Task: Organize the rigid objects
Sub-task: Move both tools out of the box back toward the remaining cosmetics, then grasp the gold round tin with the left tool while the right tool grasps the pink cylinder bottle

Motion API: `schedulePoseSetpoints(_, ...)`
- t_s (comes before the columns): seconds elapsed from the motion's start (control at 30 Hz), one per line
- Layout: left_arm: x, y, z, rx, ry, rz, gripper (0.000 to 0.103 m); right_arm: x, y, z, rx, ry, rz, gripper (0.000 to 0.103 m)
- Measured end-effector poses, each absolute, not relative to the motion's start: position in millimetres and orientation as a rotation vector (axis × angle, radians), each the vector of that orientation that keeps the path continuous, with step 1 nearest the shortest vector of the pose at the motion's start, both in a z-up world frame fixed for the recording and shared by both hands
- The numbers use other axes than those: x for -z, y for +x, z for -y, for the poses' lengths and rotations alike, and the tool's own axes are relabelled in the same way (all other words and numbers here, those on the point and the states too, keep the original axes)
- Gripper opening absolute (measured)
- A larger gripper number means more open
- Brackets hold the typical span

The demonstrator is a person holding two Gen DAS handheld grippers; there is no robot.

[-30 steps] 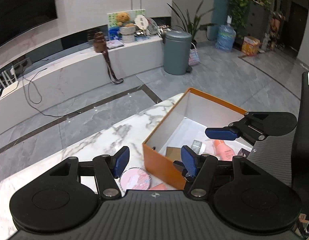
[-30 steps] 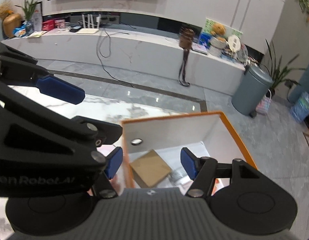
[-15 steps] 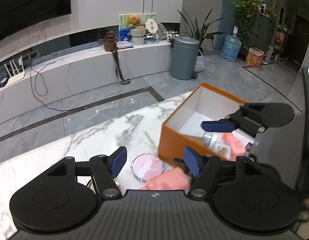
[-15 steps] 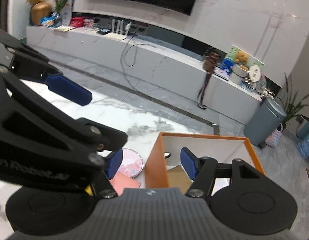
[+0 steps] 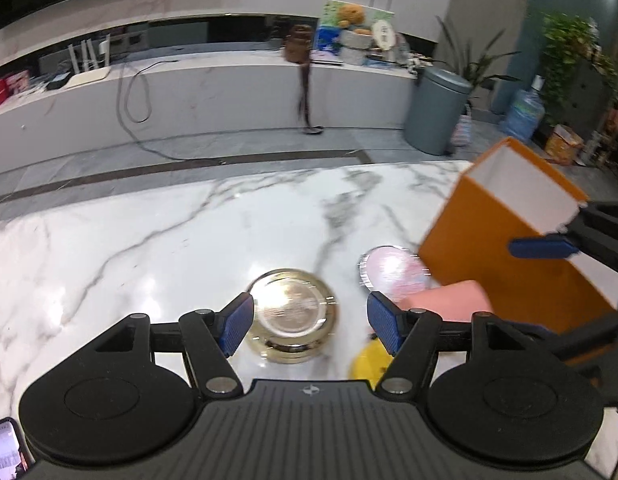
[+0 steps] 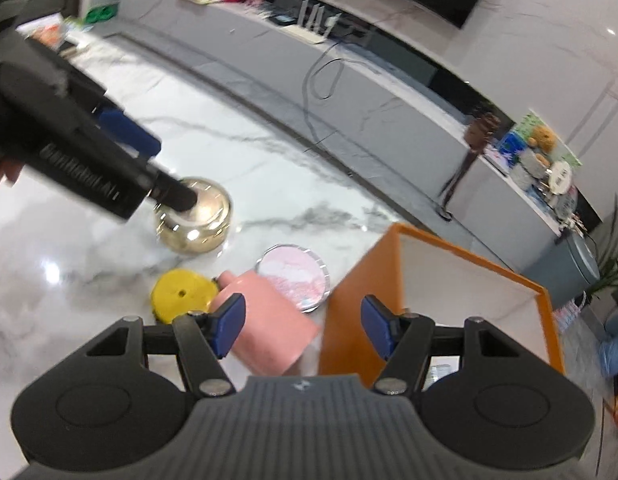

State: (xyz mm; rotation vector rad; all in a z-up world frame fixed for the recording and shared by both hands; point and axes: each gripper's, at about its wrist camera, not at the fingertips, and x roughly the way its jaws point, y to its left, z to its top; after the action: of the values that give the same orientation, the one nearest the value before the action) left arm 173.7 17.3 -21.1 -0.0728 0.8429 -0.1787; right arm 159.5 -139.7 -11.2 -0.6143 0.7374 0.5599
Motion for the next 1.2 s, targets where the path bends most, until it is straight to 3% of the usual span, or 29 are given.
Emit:
schedulePoseSetpoints(0.17,28,178,-23,0.174,-0.071,-0.85,0.084,25,163,131,-0.587,-0.653,-0.773,0.064)
schedulePoseSetpoints(0.33,39,179,-17,0.186,-0.041,-0.867,0.084,36,167,127,-0.598,-0.666,-0.797,0.064)
schedulePoseSetpoints(0.43,44,181,-15,0.183,-0.025,-0.874,0.084,42,166,125,-0.607,-0.681,-0.805,0.074)
schedulePoseSetpoints(0.97,65,196,-9,0.164,0.014,-0.893,0.09,73,163,110,-0.628,-0.874,-0.741,0.077)
schedulePoseSetpoints(1.2,68,196,-11,0.18,0.014,-0.876,0.086,76,170,105,-0.638,-0.855,-0.777,0.076)
